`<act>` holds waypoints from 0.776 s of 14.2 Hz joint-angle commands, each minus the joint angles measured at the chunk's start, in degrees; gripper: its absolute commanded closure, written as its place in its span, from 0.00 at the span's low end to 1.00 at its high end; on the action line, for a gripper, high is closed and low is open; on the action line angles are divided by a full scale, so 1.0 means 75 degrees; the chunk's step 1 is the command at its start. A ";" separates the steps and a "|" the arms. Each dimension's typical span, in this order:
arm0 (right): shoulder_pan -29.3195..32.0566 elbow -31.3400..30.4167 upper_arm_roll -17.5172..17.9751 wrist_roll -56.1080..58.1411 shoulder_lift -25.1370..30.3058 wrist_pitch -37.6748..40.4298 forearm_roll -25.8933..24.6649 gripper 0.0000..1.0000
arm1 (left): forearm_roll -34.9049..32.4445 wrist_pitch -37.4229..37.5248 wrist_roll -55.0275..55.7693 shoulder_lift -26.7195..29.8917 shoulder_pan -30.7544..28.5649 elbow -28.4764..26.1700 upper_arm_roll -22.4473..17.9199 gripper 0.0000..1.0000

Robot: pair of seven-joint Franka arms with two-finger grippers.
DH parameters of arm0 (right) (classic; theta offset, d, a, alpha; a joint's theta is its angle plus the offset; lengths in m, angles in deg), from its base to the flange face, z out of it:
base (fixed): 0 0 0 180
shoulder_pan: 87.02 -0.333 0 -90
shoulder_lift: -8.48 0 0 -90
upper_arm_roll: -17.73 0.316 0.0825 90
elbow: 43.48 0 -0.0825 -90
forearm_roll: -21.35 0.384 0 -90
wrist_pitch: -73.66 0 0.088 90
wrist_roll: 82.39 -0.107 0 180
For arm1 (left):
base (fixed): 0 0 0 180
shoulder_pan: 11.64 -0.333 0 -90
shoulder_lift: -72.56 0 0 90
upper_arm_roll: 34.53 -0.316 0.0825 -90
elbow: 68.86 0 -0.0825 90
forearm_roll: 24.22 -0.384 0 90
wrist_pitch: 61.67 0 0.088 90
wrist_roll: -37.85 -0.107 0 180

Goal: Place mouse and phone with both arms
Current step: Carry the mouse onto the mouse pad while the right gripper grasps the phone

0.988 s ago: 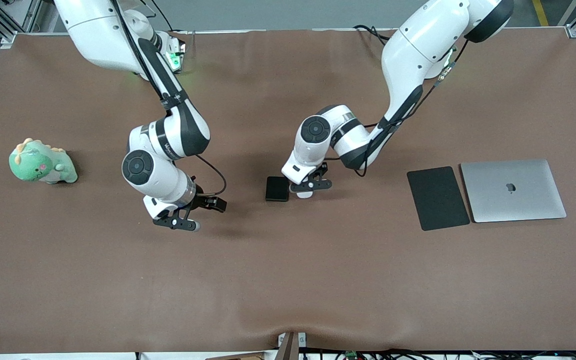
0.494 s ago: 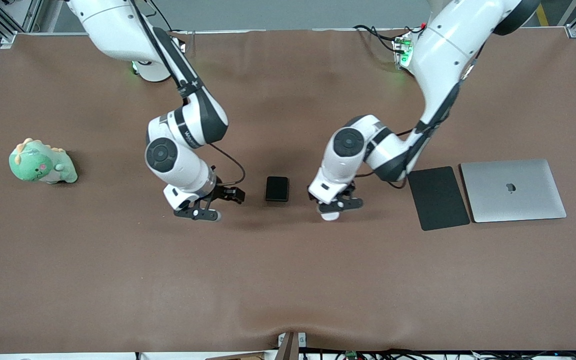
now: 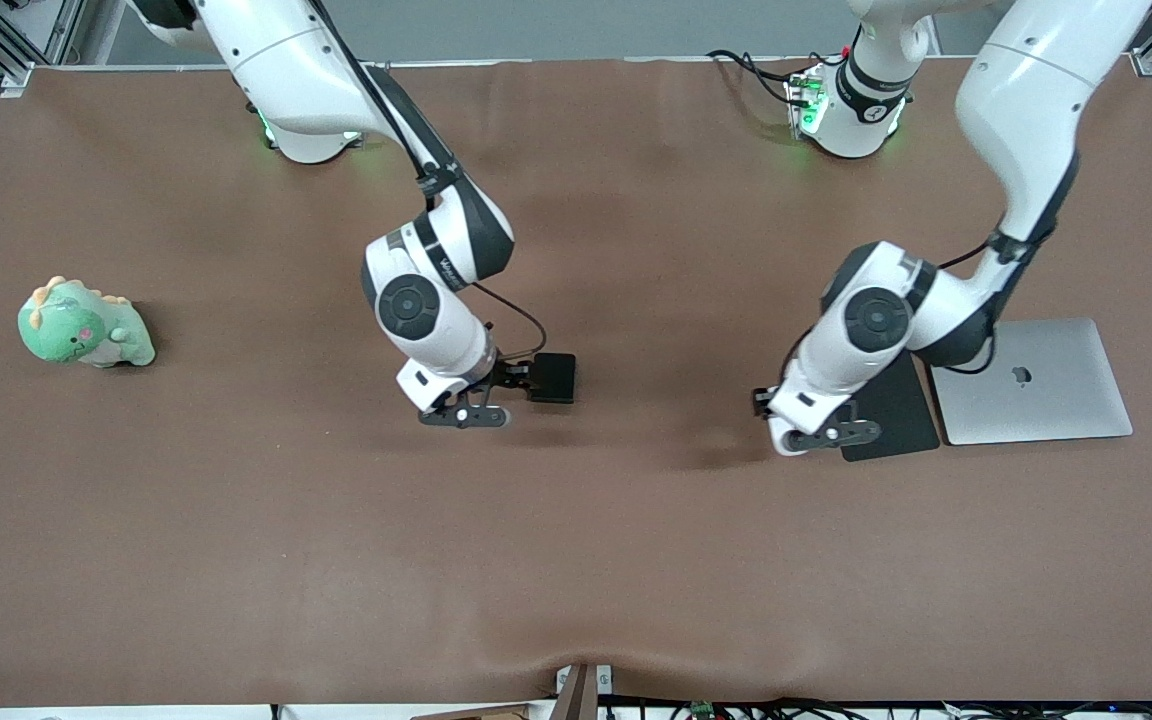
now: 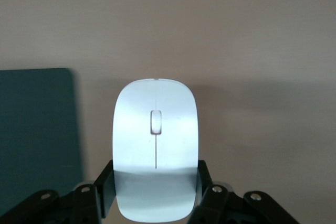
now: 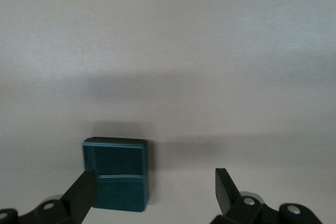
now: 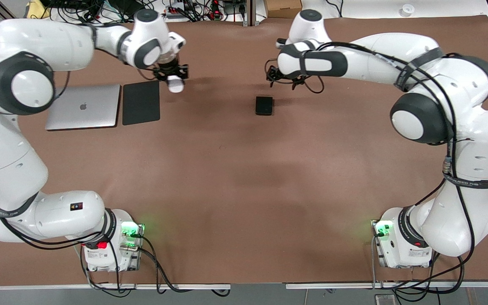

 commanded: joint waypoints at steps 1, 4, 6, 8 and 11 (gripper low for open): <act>-0.0442 0.0659 -0.0098 -0.0799 -0.0478 0.0099 -0.0005 0.00 | -0.0130 0.0083 -0.0745 0.0701 -0.0695 -0.0866 0.0135 0.63; -0.0584 0.0941 -0.0087 -0.0990 -0.0794 0.0099 -0.0520 0.00 | -0.0142 0.0025 -0.1741 0.0970 -0.1352 -0.1358 0.0147 0.61; -0.0677 0.1093 -0.0087 -0.1060 -0.0971 0.0087 -0.0498 0.00 | -0.0142 -0.0069 -0.2199 0.1077 -0.1599 -0.1640 0.0147 0.61; -0.0690 0.1210 -0.0087 -0.1621 -0.1123 0.0075 -0.0532 0.00 | -0.0142 -0.0500 -0.2342 0.1054 -0.1892 -0.1886 0.0147 0.61; -0.0748 0.1258 -0.0087 -0.1670 -0.1287 0.0029 -0.0603 0.00 | -0.0142 -0.1019 -0.2540 0.1018 -0.2162 -0.2145 0.0135 0.62</act>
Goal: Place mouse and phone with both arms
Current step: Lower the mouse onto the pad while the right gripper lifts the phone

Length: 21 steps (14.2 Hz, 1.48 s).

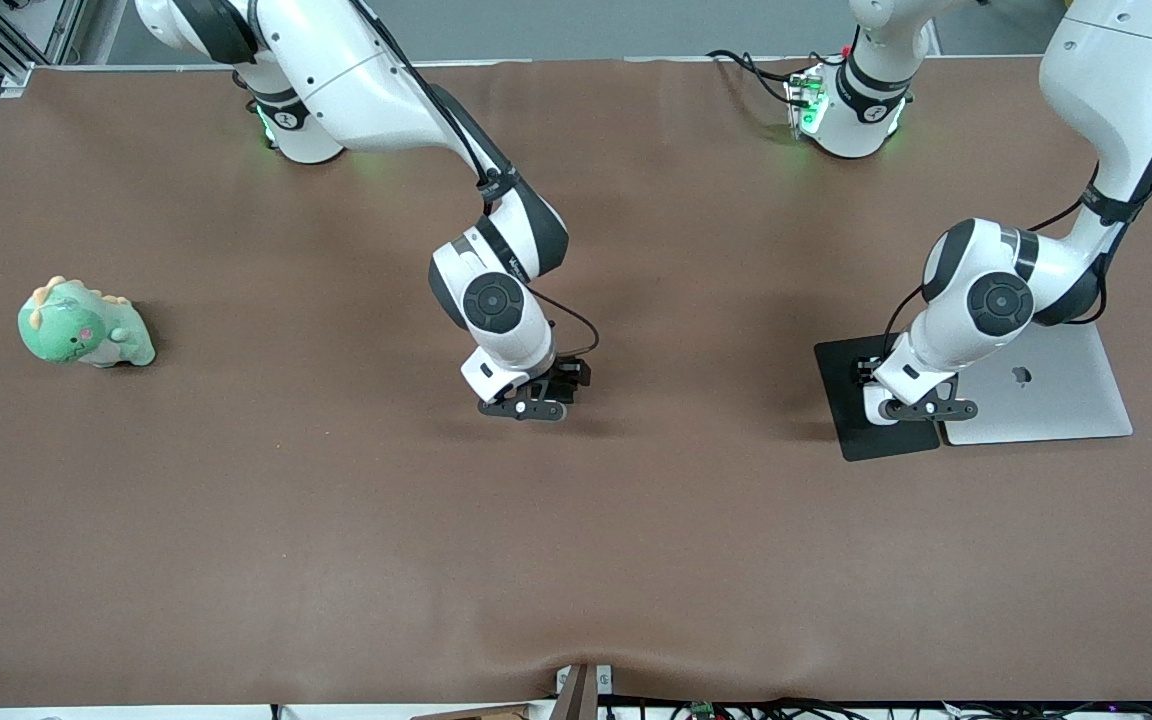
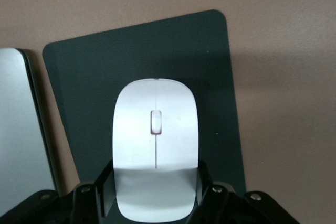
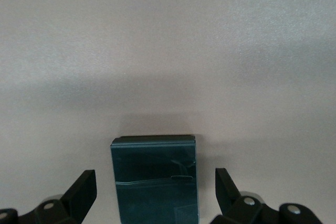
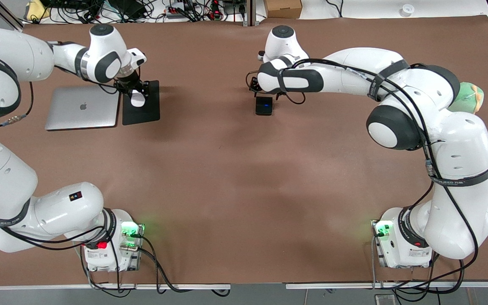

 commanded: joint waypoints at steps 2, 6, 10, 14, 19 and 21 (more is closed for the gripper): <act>-0.0111 0.0287 -0.0070 -0.0299 -0.0313 0.0006 -0.0168 0.00 | -0.0140 -0.0320 -0.0250 0.0193 -0.0454 -0.0340 0.0125 0.61; -0.0111 0.0369 -0.0070 -0.0311 -0.0442 -0.0041 -0.0157 0.00 | -0.0128 -0.0507 -0.0191 0.0088 -0.0466 -0.0328 0.0137 0.61; -0.0123 0.0475 -0.0059 -0.0357 -0.0524 -0.0053 -0.0133 0.00 | -0.0116 -0.0859 -0.0109 -0.0158 -0.0478 -0.0305 0.0125 0.62; -0.0146 0.0545 -0.0059 -0.0358 -0.0688 -0.0146 -0.0133 0.00 | -0.0116 -0.0859 -0.0109 -0.0194 -0.0490 -0.0316 0.0113 0.55; -0.0205 0.0557 -0.0070 -0.0299 -0.0794 -0.0299 -0.0156 0.62 | -0.0116 -0.0977 -0.0109 -0.0428 -0.0677 -0.0317 0.0113 0.54; -0.0193 0.0569 -0.0070 -0.0276 -0.0747 -0.0264 -0.0156 1.00 | -0.0116 -0.1000 -0.0097 -0.0463 -0.0677 -0.0305 0.0113 0.53</act>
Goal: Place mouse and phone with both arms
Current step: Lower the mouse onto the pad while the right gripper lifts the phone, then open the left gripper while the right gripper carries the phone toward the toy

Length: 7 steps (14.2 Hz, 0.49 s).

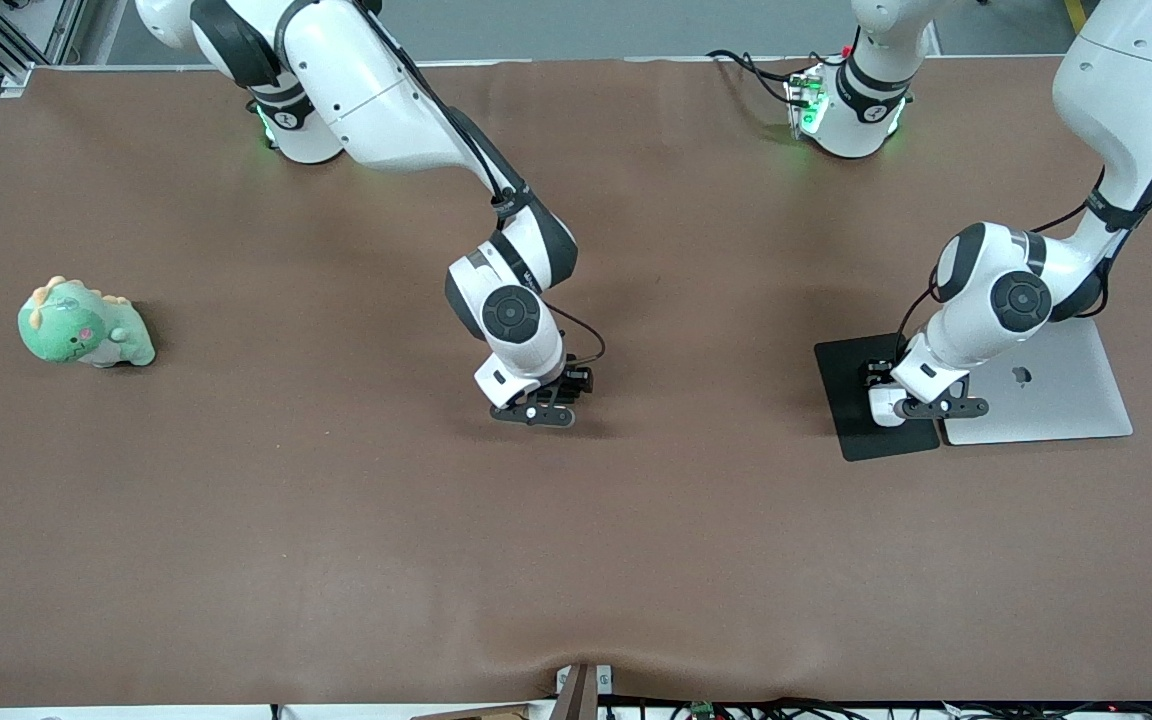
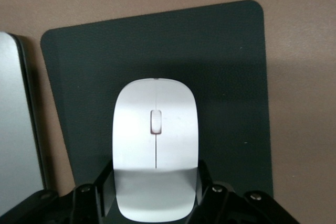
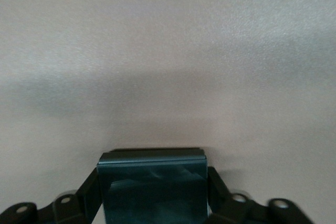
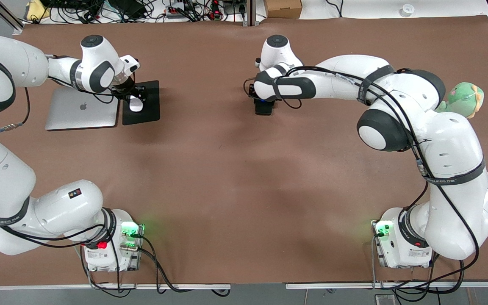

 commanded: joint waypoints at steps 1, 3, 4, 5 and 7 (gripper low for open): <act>-0.0039 0.0194 -0.0076 -0.0076 -0.0107 -0.0033 -0.0128 1.00 | -0.0116 -0.0176 0.0096 -0.0030 -0.0145 -0.0070 0.0111 0.53; 0.0241 0.0171 -0.0065 -0.0029 0.0116 0.0200 -0.0199 1.00 | -0.0116 -0.0176 0.0084 -0.0041 -0.0145 -0.0070 0.0111 0.45; 0.0371 0.0183 -0.0053 0.0041 0.0314 0.0526 -0.0187 1.00 | -0.0116 -0.0176 0.0096 -0.0041 -0.0145 -0.0070 0.0111 0.22; 0.0534 0.0194 -0.0065 0.0088 0.0559 0.0855 -0.0164 1.00 | -0.0116 -0.0176 0.0084 -0.0030 -0.0145 -0.0058 0.0111 0.00; 0.1049 0.0183 -0.0053 0.0111 0.0958 0.1557 -0.0117 1.00 | -0.0116 -0.0176 0.0073 0.0040 -0.0145 -0.0058 0.0123 0.00</act>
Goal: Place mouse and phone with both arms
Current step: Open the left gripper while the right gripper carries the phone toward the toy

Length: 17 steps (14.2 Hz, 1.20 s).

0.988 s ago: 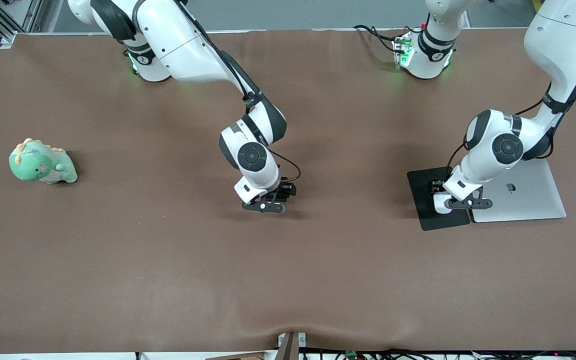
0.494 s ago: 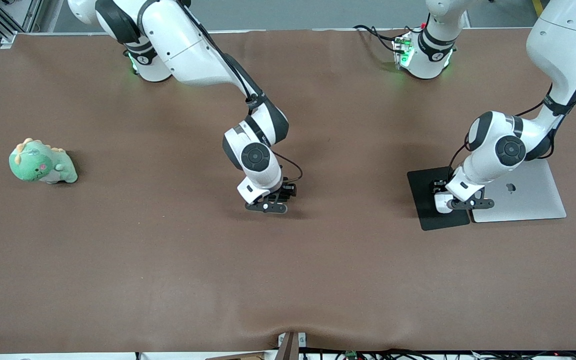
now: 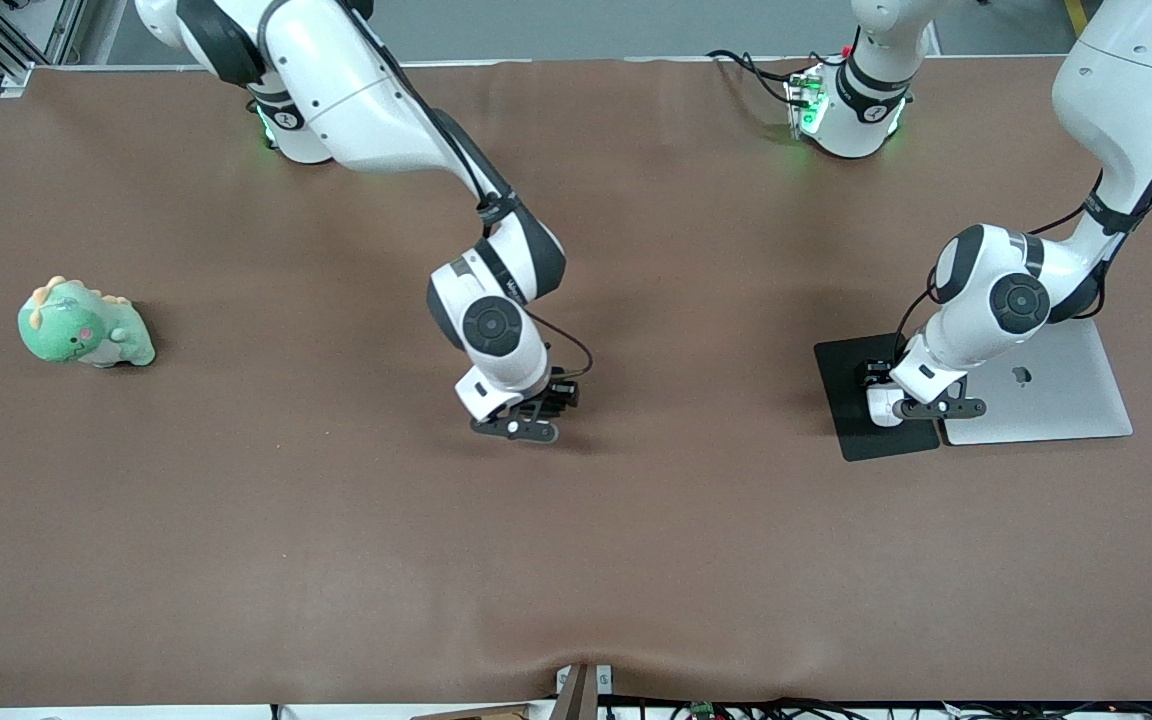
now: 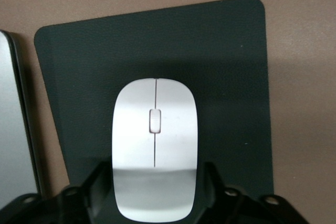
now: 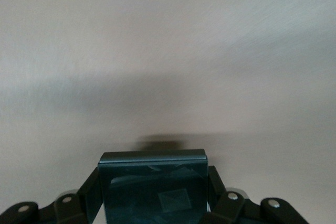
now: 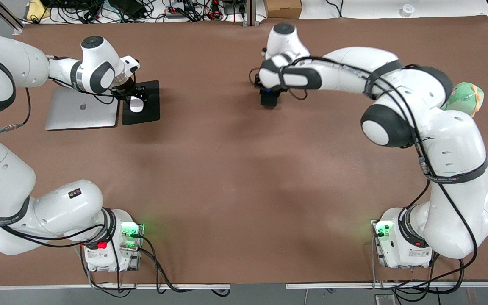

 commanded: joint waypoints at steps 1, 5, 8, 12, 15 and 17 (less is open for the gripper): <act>0.0813 -0.0173 0.0123 0.0155 0.0848 0.1078 -0.0076 1.00 | -0.0105 -0.0108 0.0026 0.0174 -0.0138 -0.0038 0.0133 0.00; 0.1903 -0.0278 0.0112 0.1172 0.1622 0.2262 -0.0123 1.00 | -0.0105 0.0067 0.0037 0.0969 -0.0138 0.0009 0.0438 0.00; 0.2840 -0.0348 0.0112 0.2577 0.1997 0.3118 -0.0146 1.00 | -0.0034 0.1350 0.0026 0.1416 -0.0138 0.0779 0.0729 0.00; 0.3556 -0.0852 0.0100 0.3621 0.2408 0.3121 -0.0251 1.00 | 0.0350 0.5309 -0.0091 0.1475 -0.0138 0.3180 0.1456 0.00; 0.4352 -0.1121 0.0100 0.4875 0.2514 0.3086 -0.0334 1.00 | 0.1148 0.7048 -0.0231 0.1475 -0.0138 0.4611 0.1574 0.00; 0.4844 -0.1355 0.0100 0.5368 0.2525 0.2922 -0.0683 1.00 | 0.1278 0.7939 -0.0698 0.1464 -0.0138 0.5455 0.1574 0.00</act>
